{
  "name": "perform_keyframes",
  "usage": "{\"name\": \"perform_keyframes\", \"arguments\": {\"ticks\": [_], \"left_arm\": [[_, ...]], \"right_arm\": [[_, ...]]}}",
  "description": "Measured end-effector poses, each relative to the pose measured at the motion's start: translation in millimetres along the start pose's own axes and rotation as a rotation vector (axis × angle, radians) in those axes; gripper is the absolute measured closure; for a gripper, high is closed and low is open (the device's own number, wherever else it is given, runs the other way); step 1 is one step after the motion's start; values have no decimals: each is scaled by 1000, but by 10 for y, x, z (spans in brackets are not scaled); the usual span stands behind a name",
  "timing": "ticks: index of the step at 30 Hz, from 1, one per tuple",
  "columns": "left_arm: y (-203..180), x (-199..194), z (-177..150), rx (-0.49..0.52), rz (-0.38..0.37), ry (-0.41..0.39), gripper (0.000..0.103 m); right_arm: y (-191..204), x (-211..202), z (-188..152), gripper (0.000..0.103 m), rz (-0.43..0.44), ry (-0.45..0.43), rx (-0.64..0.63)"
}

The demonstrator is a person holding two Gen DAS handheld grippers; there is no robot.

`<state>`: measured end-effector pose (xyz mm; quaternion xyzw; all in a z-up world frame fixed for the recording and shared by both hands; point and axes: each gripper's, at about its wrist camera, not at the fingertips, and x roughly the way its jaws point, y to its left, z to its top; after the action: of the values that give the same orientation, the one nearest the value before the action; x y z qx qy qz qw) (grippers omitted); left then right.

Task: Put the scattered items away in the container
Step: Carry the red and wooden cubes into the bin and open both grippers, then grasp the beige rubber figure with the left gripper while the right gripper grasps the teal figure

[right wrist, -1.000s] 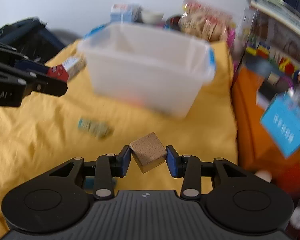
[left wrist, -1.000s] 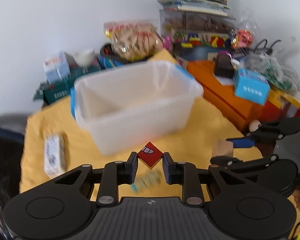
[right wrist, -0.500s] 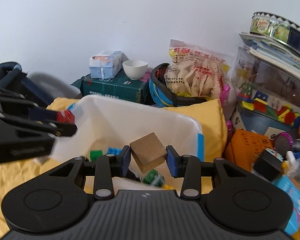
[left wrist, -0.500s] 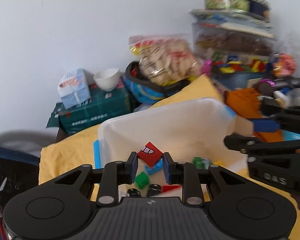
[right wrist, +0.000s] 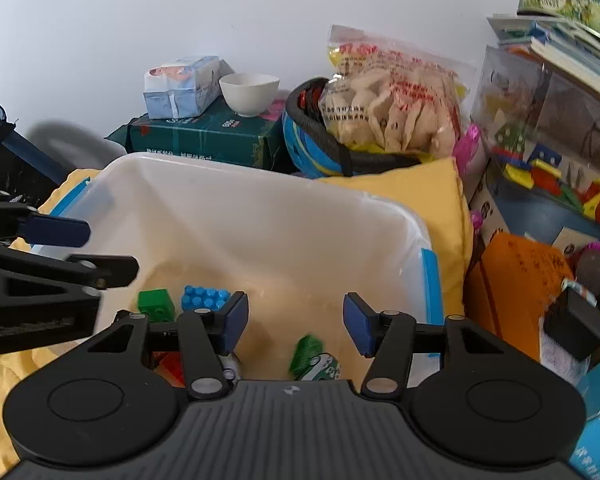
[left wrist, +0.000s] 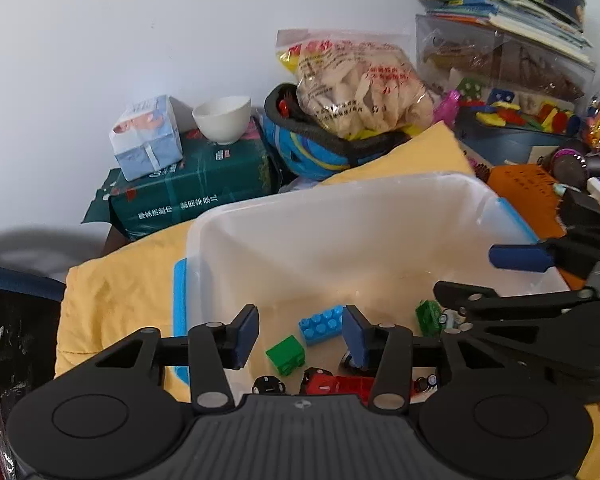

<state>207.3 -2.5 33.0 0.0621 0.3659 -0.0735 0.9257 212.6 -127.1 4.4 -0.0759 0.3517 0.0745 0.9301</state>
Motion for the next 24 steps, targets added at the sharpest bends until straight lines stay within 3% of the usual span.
{"name": "perform_keyframes", "arguments": {"ticks": [3, 6, 12, 19, 24], "left_arm": [[-5, -237, -57, 0, -17, -52, 51], [-59, -458, -167, 24, -21, -92, 41], [-148, -748, -580, 106, -72, -112, 41], [-186, -568, -1205, 155, -146, 49, 41], [-379, -416, -1420, 344, -163, 110, 41]], "right_arm": [[6, -122, -15, 46, 6, -29, 8], [30, -285, -37, 45, 18, -66, -10], [21, -688, -297, 40, 59, -106, -22], [183, -845, -989, 40, 149, -3, -96], [316, -920, -1481, 40, 224, 92, -216]]}}
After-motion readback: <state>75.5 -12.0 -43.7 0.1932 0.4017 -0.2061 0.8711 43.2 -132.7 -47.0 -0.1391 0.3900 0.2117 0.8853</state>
